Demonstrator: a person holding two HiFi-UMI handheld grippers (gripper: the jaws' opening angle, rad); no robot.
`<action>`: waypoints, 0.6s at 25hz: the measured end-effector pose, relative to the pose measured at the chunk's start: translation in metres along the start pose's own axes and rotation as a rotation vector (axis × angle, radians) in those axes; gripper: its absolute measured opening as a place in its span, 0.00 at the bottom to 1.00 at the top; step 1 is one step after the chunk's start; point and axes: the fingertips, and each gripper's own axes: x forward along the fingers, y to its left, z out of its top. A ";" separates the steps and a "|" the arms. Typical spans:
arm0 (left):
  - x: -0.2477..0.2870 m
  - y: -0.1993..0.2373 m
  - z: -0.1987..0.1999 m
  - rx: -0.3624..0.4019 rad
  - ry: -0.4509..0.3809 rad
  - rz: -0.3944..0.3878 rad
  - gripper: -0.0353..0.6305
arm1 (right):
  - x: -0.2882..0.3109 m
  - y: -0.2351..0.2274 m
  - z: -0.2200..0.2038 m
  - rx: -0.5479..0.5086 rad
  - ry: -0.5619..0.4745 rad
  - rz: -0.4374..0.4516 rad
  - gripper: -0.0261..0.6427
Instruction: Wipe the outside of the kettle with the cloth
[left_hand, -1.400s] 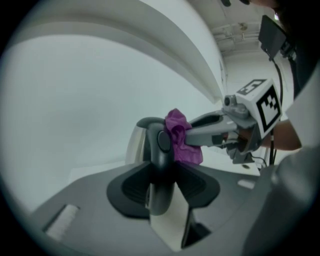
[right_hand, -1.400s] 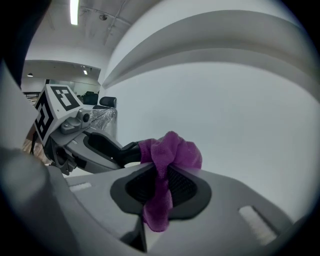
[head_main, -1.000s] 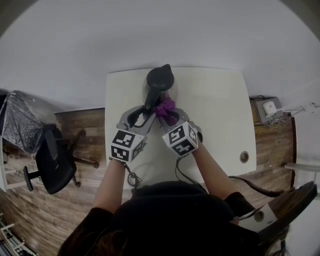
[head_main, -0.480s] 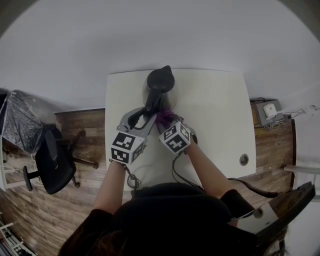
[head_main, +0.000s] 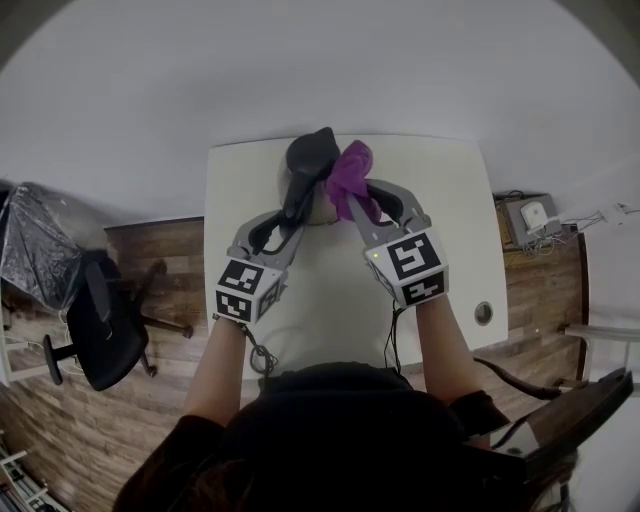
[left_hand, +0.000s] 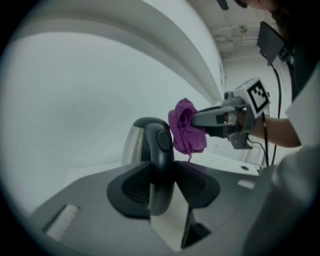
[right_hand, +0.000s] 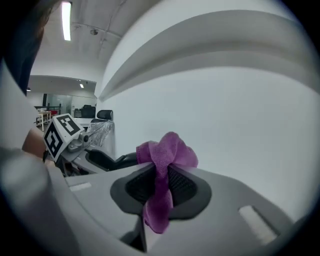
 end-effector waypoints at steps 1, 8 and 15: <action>0.000 0.001 0.000 -0.001 0.000 0.001 0.30 | 0.004 -0.002 0.002 -0.006 -0.001 0.001 0.14; 0.000 0.001 -0.001 -0.007 0.005 -0.003 0.30 | 0.034 0.002 -0.038 0.035 0.088 0.043 0.14; -0.001 0.000 0.002 -0.004 0.002 -0.019 0.30 | 0.043 0.013 -0.102 0.093 0.216 0.082 0.14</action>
